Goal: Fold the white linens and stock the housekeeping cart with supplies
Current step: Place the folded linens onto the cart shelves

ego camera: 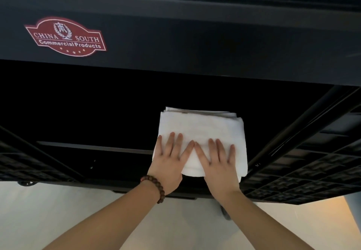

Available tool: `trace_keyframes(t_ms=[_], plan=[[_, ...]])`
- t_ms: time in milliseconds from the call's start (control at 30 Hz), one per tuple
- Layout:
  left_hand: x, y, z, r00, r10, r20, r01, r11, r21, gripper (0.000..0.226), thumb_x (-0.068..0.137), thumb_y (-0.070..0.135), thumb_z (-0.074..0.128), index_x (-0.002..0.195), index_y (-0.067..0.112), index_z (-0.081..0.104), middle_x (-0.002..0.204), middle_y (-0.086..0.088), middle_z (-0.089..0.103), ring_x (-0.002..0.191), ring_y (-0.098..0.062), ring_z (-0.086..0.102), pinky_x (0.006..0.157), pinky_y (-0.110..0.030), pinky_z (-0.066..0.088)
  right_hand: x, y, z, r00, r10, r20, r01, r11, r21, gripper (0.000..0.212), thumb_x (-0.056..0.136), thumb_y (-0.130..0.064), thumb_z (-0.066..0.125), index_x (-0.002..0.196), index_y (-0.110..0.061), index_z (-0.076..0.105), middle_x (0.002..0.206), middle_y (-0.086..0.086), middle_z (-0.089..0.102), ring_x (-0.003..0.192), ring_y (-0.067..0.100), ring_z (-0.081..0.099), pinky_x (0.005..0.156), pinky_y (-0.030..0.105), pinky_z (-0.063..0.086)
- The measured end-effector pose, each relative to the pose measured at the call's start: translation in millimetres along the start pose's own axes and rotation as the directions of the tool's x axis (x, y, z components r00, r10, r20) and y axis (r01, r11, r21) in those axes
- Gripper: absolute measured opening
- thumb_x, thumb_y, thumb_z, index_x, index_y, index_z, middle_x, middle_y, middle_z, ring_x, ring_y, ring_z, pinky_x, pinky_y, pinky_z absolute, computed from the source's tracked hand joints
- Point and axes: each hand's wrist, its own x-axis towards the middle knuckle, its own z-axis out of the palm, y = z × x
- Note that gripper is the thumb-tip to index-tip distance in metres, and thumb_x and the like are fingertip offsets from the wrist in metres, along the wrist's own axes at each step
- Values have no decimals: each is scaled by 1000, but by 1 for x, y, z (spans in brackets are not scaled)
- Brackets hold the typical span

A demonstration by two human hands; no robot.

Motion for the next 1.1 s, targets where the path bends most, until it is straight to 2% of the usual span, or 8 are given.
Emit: trace_keyframes(t_ms=[67,200,367,567,767,900,1000,1100], plan=[[-1,3,0,1000,1,-18,-1,1000,18,111,81,46,63,149,19,-21,158,-18,0,144,-41,-3,111,-65,-7,9,6,-4,1000,-9,-11,9,1000,17,116,70,-26,76,152,-27,-5,154,19,19,143,38,16,112,65,7],[19,0,-12,998,-35,-56,35,999,6,102,83,22,59,148,19,-20,156,-13,9,144,-35,6,115,-58,2,31,22,-14,1000,-8,-29,10,997,74,93,81,-20,60,151,-32,0,154,10,18,144,30,13,113,61,0],[61,-9,-31,993,-71,-97,63,994,-84,89,85,26,59,151,21,0,155,-5,16,144,-28,10,118,-49,6,58,39,-21,994,99,-55,-95,993,75,95,74,-21,65,148,-26,5,145,6,29,137,31,24,113,59,12],[72,-9,-13,1000,-7,-9,5,979,-202,102,81,65,55,152,25,-6,160,1,-2,147,-27,-10,117,-53,-4,45,38,-4,990,97,-99,-86,990,108,89,81,-49,52,152,-25,4,153,11,17,143,30,13,115,59,4],[90,-6,-10,1000,-7,-18,5,991,-136,97,84,60,55,152,27,-6,160,0,-3,146,-30,-11,117,-55,-3,47,44,2,986,164,-41,-163,986,15,91,93,-28,47,145,-26,-28,158,11,-7,146,35,-5,113,64,0],[104,4,-15,996,-90,18,91,986,-141,98,85,59,55,151,27,-10,160,-6,-12,144,-35,-19,115,-59,-4,59,47,-5,970,243,11,-243,970,19,95,93,-22,48,141,-29,-34,157,12,-21,143,40,-18,112,65,-1],[105,13,-18,990,-132,51,138,979,-150,92,87,65,43,152,24,-8,159,-11,-14,143,-37,-21,113,-61,-5,64,43,-12,962,269,56,-274,955,117,84,91,-40,45,148,-31,-16,158,12,-13,144,38,-14,110,66,-8],[111,16,-27,990,-134,-34,121,958,-258,71,90,61,24,150,23,19,158,-8,17,147,-29,1,115,-57,-2,81,46,-20,967,244,-77,-201,911,359,55,95,-37,31,148,-27,25,156,10,21,146,28,10,113,61,1]])
